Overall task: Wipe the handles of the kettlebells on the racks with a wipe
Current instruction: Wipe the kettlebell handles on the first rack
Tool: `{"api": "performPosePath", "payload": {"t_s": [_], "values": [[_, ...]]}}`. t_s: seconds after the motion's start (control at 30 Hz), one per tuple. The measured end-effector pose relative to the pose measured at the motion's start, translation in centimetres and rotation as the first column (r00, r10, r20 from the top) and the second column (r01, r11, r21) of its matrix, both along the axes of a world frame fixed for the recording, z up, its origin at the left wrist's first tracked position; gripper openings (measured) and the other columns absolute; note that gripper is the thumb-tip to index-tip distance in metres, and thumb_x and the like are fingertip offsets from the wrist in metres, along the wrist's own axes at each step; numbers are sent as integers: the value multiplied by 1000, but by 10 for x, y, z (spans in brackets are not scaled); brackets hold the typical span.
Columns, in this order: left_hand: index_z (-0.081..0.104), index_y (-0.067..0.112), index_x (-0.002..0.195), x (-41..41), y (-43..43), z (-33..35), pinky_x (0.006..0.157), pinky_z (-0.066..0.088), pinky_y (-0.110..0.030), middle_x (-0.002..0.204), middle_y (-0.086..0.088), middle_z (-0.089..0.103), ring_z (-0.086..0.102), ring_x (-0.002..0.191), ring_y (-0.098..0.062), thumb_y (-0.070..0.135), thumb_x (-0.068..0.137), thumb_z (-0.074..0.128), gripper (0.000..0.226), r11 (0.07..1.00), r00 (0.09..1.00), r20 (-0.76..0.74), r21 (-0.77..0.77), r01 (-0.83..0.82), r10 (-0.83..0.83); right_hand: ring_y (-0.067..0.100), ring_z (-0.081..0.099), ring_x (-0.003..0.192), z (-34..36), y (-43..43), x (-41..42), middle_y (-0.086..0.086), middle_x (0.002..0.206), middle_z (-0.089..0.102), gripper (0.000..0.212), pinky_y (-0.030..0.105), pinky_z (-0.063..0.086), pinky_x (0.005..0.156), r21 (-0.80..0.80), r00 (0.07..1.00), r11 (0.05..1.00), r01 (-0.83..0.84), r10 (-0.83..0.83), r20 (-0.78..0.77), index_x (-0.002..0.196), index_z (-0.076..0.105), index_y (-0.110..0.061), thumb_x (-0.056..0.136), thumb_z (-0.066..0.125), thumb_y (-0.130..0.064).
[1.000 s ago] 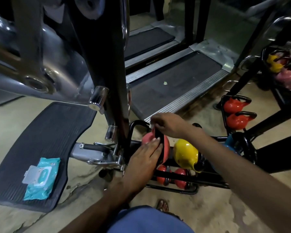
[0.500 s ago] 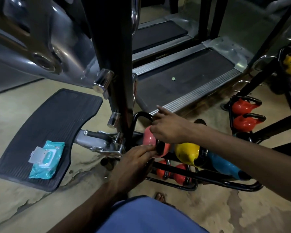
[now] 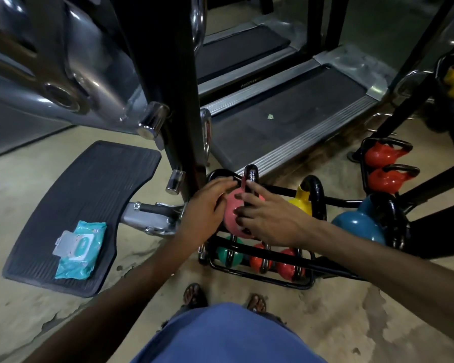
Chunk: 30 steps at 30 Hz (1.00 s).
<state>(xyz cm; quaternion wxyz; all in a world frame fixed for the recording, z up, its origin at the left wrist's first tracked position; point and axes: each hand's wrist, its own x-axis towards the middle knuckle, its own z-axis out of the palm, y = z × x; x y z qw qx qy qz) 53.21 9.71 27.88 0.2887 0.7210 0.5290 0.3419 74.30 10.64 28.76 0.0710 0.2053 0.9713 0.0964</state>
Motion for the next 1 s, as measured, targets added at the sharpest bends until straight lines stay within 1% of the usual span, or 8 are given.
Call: {"api": "performPosePath", "payload": {"t_s": [0.1,0.2,0.27,0.37,0.57,0.73,0.87,1.0], "values": [[51,18,146,9,23,-1,119,32,-28,153,4,46,40,141,-6,15,99,58,48,991,990,-95,-89,96,-104,30,50,129,-10,-3,4,3,130,62,24,48,32,116,35,929,985,170,-148,-341,115,70,-18,94,60,-21],[43,16,151,12,39,0,120,32,-38,157,-3,41,36,145,-14,21,97,62,57,979,972,-165,-148,142,-166,23,56,104,-22,-8,-7,6,110,61,16,35,47,89,-240,485,862,447,-459,-745,107,74,-13,93,67,-9],[41,16,152,10,40,-1,121,30,-37,158,-4,39,35,146,-16,26,92,70,67,969,969,-147,-178,173,-200,12,56,92,-20,2,-17,2,98,57,10,28,49,78,-500,164,709,498,-643,-748,100,75,-11,91,71,-12],[32,22,156,8,37,-4,121,26,-32,162,2,32,29,148,-14,38,80,82,92,946,946,-171,-220,238,-277,1,59,86,-14,21,-24,-4,93,61,9,25,51,81,-739,-100,509,442,-790,-604,95,75,-18,87,76,-19],[24,19,159,13,37,-8,118,33,-43,164,1,27,29,148,-15,28,74,86,105,949,941,-199,-212,232,-275,13,63,82,-22,-40,-31,-2,88,63,7,29,52,71,-851,-142,410,327,-869,-473,85,65,-23,87,72,-24],[25,25,159,13,39,-3,119,33,-45,165,10,22,27,149,-15,44,71,86,108,942,911,-273,-216,255,-309,19,60,70,-17,35,-31,8,78,64,6,31,50,63,-979,-492,78,-186,-870,24,88,62,-12,94,63,-14],[30,23,157,16,38,6,120,31,-40,164,10,23,29,149,-14,42,73,86,103,945,896,-315,-202,259,-313,21,59,47,-8,50,-37,14,66,53,26,24,51,41,-764,-455,-135,-630,-734,505,76,56,3,97,42,6],[28,22,158,17,36,10,120,30,-35,165,9,22,29,148,-15,40,77,83,99,944,873,-369,-203,260,-320,23,59,37,-8,66,-44,12,47,58,37,32,51,58,-730,-427,-189,-656,-704,567,72,54,3,102,33,0]]}}
